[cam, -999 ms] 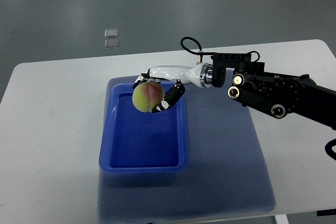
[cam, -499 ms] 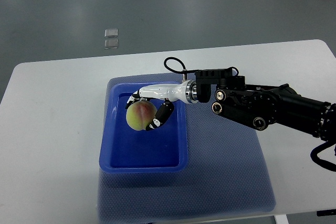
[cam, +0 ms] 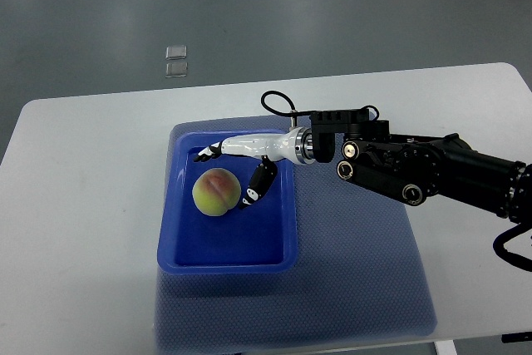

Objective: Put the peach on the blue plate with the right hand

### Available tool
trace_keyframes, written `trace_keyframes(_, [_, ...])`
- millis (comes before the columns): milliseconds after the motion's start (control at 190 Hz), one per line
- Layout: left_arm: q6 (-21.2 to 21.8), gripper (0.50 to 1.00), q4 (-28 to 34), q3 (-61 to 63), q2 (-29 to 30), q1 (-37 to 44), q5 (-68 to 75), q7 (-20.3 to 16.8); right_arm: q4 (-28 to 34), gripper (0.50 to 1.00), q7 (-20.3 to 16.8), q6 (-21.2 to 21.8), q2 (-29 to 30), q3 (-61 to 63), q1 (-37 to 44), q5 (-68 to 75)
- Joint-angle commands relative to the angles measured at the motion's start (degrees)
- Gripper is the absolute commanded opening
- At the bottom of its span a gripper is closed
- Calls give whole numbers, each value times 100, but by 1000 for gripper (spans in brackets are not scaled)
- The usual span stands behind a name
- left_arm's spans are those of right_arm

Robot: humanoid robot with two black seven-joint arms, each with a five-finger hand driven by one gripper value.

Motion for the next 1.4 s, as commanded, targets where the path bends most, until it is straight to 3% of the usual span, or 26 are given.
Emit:
trace_keyframes(0, [-1, 1000, 0, 0, 0, -1, 0, 0, -11, 924, 17, 6, -73, 95, 37, 178])
trace_keyframes(100, [8, 1000, 0, 0, 0, -1, 0, 0, -11, 924, 17, 6, -161, 148, 28, 389])
trace_keyframes(352, [-1, 1000, 0, 0, 0, 8, 0, 0, -55, 924, -27, 313, -442, 957, -244, 2366])
trace_keyframes(368, [-1, 1000, 0, 0, 0, 7, 0, 0, -160, 926, -44, 339, -512, 1220, -499, 2954])
trace_keyframes(626, [-1, 1000, 0, 0, 0, -1, 0, 0, -565, 924, -44, 366, -530, 1695, -1070, 4265])
trace_keyframes(862, [-1, 1000, 0, 0, 0, -1, 0, 0, -881, 926, -44, 278, -556, 1774, -1562, 6365])
trace_keyframes(1067, [-1, 1000, 0, 0, 0, -1, 0, 0, -881, 926, -132, 331, -706, 1897, -1765, 7288])
trace_keyframes(1393, [-1, 1000, 0, 0, 0, -1, 0, 0, -881, 928, -97, 322, -750, 1985, -1861, 7341])
